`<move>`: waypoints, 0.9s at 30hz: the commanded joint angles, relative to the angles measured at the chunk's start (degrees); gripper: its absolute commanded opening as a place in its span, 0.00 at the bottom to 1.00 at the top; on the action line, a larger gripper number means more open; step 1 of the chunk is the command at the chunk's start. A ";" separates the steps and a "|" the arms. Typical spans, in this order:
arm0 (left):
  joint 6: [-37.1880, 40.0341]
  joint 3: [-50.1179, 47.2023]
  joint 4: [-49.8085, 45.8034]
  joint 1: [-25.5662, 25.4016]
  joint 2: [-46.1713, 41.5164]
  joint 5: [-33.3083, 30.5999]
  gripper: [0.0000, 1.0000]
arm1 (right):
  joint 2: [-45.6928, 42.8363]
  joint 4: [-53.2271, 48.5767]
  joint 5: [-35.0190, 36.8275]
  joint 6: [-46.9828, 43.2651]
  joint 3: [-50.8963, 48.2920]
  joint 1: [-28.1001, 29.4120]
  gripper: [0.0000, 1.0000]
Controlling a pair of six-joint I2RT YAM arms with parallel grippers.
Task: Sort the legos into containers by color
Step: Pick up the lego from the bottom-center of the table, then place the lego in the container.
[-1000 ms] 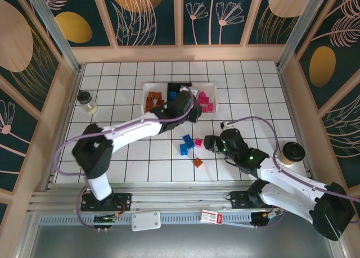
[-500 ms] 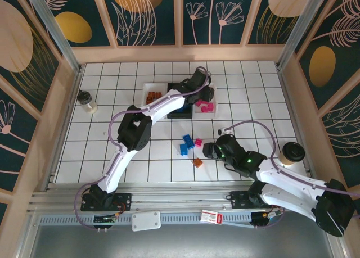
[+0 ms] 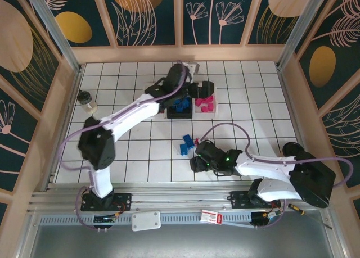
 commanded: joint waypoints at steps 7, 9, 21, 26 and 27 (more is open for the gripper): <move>-1.77 -26.10 4.55 0.04 -22.38 -12.14 0.99 | 5.95 -2.10 2.67 -3.07 4.62 1.82 0.51; -2.18 -31.26 3.93 0.04 -26.53 -15.86 0.98 | 7.18 -2.05 1.92 -3.50 4.93 2.11 0.48; -6.40 -48.28 -5.65 0.67 -39.15 -31.47 0.99 | 7.01 2.35 -0.42 -9.16 11.59 0.51 0.21; -10.87 -55.31 -4.08 5.18 -44.56 -28.30 0.99 | 12.30 10.57 -5.53 -15.39 21.80 -6.66 0.20; -11.26 -56.35 -3.61 6.06 -45.53 -27.22 0.99 | 14.69 11.42 -5.73 -16.45 24.67 -7.67 0.20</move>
